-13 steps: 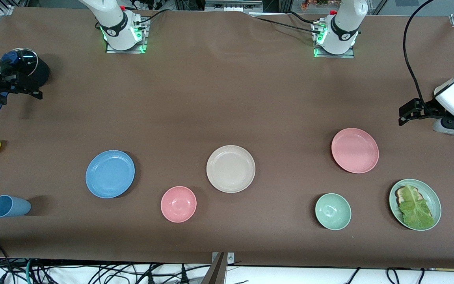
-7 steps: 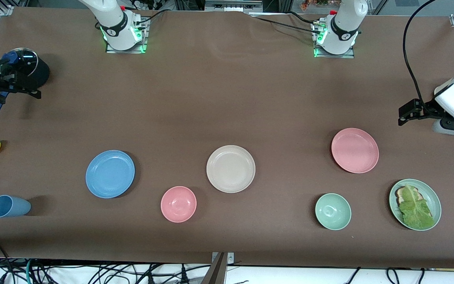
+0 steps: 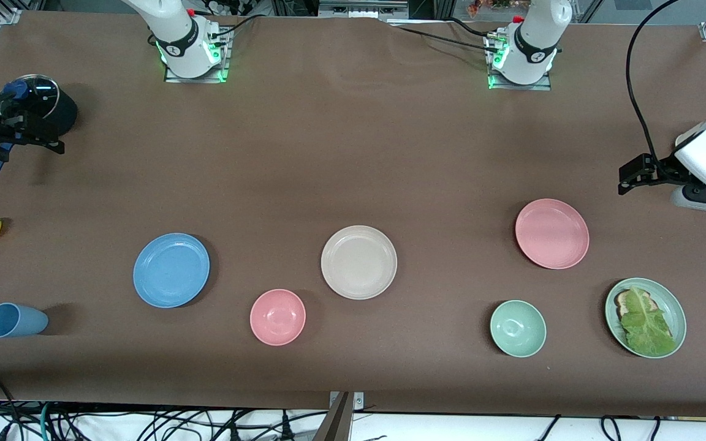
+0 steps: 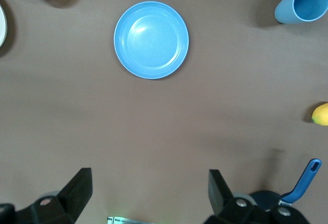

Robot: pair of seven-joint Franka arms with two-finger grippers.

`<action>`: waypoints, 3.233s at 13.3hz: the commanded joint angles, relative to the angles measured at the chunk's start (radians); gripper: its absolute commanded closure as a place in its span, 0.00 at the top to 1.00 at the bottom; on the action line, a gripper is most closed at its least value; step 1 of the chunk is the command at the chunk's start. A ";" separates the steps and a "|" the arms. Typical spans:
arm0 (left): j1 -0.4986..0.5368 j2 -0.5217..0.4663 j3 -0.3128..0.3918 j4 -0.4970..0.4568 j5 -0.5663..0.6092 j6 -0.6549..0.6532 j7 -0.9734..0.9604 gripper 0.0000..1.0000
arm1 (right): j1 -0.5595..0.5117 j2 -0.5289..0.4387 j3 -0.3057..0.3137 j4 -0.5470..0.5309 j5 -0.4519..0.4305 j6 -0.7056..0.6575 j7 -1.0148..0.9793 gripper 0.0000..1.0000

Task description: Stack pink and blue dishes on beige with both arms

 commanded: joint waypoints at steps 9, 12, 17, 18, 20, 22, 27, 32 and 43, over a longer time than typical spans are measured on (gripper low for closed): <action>0.005 0.002 0.003 -0.001 -0.020 -0.014 0.009 1.00 | -0.008 0.003 -0.001 -0.001 0.000 -0.001 -0.028 1.00; 0.005 0.002 0.003 -0.001 -0.018 -0.014 0.009 1.00 | -0.012 0.008 -0.001 -0.001 0.003 -0.001 -0.034 1.00; 0.005 0.002 0.005 -0.001 -0.018 -0.019 0.009 1.00 | -0.019 0.024 -0.002 0.005 0.000 0.003 -0.041 1.00; 0.005 0.002 0.005 0.000 -0.017 -0.019 0.009 1.00 | -0.019 0.026 -0.002 0.005 0.000 0.005 -0.041 1.00; 0.005 0.002 0.005 0.002 -0.018 -0.019 0.008 1.00 | -0.019 0.026 -0.002 0.005 0.001 0.003 -0.041 1.00; 0.005 0.002 0.005 0.002 -0.017 -0.019 0.008 1.00 | -0.015 0.027 -0.001 0.004 -0.002 0.003 -0.039 1.00; 0.005 0.003 0.005 0.002 -0.015 -0.017 0.011 1.00 | -0.032 0.067 -0.002 0.002 0.007 0.048 -0.039 1.00; 0.032 0.112 0.009 0.009 -0.010 -0.008 -0.005 1.00 | -0.034 0.231 -0.002 0.097 0.007 0.151 -0.038 1.00; 0.136 0.500 0.008 0.007 -0.006 0.148 0.041 1.00 | -0.092 0.555 0.002 0.196 0.145 0.362 -0.051 0.99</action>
